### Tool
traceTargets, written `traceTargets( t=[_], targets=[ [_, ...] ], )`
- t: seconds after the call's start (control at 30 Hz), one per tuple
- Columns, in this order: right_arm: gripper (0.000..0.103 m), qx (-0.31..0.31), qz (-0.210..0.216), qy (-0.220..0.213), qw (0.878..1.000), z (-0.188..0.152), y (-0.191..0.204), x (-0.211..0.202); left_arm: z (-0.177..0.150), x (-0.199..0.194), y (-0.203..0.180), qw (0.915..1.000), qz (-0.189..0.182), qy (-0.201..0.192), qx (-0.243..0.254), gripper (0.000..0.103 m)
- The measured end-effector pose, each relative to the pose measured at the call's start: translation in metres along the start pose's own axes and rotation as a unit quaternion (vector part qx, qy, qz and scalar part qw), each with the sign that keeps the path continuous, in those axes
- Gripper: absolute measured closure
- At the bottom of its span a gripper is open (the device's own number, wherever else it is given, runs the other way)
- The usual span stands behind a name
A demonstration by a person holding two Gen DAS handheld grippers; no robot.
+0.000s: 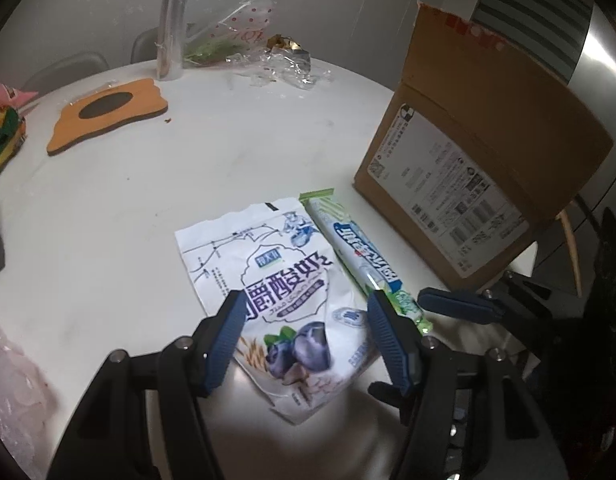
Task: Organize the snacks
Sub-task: 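Withdraw both grippers and lower them toward the blueberry yogurt bag, then grasp the blueberry yogurt bag with the left gripper while the right gripper grasps the green stick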
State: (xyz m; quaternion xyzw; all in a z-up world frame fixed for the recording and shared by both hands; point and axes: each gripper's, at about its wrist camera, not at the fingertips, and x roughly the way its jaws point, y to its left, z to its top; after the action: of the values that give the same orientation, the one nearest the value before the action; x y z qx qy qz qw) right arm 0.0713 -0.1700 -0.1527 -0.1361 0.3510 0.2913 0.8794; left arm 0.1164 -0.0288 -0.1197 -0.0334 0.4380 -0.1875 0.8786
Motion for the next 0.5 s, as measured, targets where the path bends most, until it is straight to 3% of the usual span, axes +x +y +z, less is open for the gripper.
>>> traceTargets(
  t=[0.07,0.23,0.33,0.5],
  targets=[
    [0.042,0.001,0.003,0.0,1.0,0.0,0.0,0.001,-0.002,0.0,0.0,0.9999,0.01,0.0,0.009,0.05],
    [0.042,0.0,0.004,-0.006,1.0,0.001,0.0,0.001,-0.01,-0.009,0.017,0.9997,0.018,0.005,0.014,0.051],
    [0.042,0.001,0.0,-0.01,1.0,0.002,-0.001,0.001,-0.014,-0.016,0.029,0.9994,0.03,0.007,0.013,0.049],
    [0.042,0.003,-0.001,-0.012,1.0,0.003,0.001,0.003,-0.018,-0.027,0.052,0.9983,0.058,0.007,-0.006,0.036]
  ],
)
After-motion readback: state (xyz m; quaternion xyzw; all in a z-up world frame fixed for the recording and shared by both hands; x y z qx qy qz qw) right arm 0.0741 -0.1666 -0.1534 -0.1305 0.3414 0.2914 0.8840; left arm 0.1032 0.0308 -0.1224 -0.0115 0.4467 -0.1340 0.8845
